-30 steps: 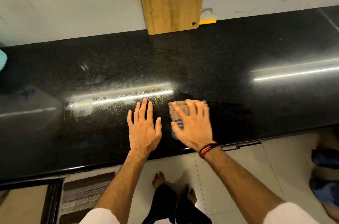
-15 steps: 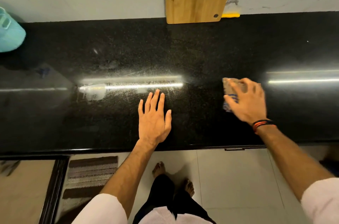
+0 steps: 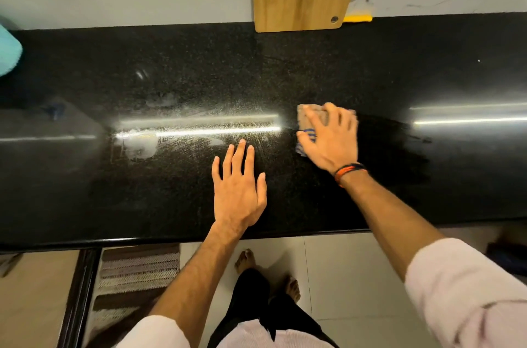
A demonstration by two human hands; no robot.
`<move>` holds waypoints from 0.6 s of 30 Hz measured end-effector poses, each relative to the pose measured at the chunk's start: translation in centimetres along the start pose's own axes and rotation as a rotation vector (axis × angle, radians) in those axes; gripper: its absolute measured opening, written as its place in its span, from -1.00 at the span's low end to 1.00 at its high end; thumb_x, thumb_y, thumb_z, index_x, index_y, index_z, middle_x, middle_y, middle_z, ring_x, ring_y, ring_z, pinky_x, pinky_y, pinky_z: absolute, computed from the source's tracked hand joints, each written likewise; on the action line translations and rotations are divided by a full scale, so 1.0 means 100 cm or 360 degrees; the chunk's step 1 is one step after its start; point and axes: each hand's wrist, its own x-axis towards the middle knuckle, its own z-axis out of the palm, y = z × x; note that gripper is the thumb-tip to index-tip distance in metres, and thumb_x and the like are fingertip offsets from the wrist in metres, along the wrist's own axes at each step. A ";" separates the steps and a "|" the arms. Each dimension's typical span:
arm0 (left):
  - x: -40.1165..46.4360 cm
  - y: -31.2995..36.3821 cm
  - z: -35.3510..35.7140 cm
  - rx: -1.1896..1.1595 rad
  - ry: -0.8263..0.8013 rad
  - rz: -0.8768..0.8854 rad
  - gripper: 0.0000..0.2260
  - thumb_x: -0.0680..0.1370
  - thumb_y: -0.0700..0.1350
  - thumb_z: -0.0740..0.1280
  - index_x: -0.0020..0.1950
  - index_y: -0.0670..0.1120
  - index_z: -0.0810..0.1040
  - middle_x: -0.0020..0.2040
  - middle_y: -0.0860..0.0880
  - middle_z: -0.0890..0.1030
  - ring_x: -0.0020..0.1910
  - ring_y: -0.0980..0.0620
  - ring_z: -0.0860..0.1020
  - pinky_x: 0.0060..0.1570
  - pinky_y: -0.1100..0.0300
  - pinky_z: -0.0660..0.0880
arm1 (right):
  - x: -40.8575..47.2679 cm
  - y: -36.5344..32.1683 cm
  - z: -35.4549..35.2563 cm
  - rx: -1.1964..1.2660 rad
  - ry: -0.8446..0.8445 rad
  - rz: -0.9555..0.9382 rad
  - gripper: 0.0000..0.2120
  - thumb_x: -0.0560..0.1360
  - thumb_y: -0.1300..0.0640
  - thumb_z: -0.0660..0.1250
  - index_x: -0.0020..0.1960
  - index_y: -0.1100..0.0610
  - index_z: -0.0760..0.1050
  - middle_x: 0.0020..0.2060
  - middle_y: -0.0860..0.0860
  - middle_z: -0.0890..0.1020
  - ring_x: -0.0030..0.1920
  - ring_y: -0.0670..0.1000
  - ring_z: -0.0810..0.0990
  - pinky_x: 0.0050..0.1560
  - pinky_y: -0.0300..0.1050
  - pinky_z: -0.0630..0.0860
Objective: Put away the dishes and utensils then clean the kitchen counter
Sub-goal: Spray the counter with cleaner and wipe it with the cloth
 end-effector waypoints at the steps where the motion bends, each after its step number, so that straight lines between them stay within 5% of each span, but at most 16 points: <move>1: 0.000 0.000 -0.001 0.0004 -0.0001 -0.0003 -0.43 0.61 0.14 0.02 0.58 -0.08 0.18 0.60 -0.07 0.12 0.58 -0.08 0.07 0.51 -0.17 0.02 | 0.005 -0.022 0.001 0.0015 -0.0017 -0.0056 -0.42 0.42 -0.29 0.14 0.39 -0.13 0.43 0.36 0.11 0.40 0.30 0.22 0.36 0.35 0.22 0.23; 9: -0.001 -0.002 -0.001 -0.0032 -0.0004 0.0003 -0.43 0.62 0.15 -0.01 0.58 -0.08 0.17 0.61 -0.07 0.08 0.59 -0.07 0.04 0.51 -0.17 0.02 | 0.021 -0.064 0.005 0.0117 -0.0067 -0.0266 -0.43 0.45 -0.31 0.12 0.42 -0.17 0.41 0.38 0.08 0.39 0.34 0.18 0.35 0.42 0.19 0.21; 18: 0.000 -0.004 0.001 -0.0046 -0.0024 0.0013 -0.43 0.63 0.15 0.01 0.59 -0.06 0.14 0.62 -0.06 0.05 0.59 -0.06 0.00 0.52 -0.18 0.01 | 0.036 0.129 0.000 0.0048 -0.0007 0.0229 -0.38 0.42 -0.35 0.09 0.39 -0.11 0.43 0.33 0.11 0.38 0.30 0.28 0.36 0.34 0.21 0.35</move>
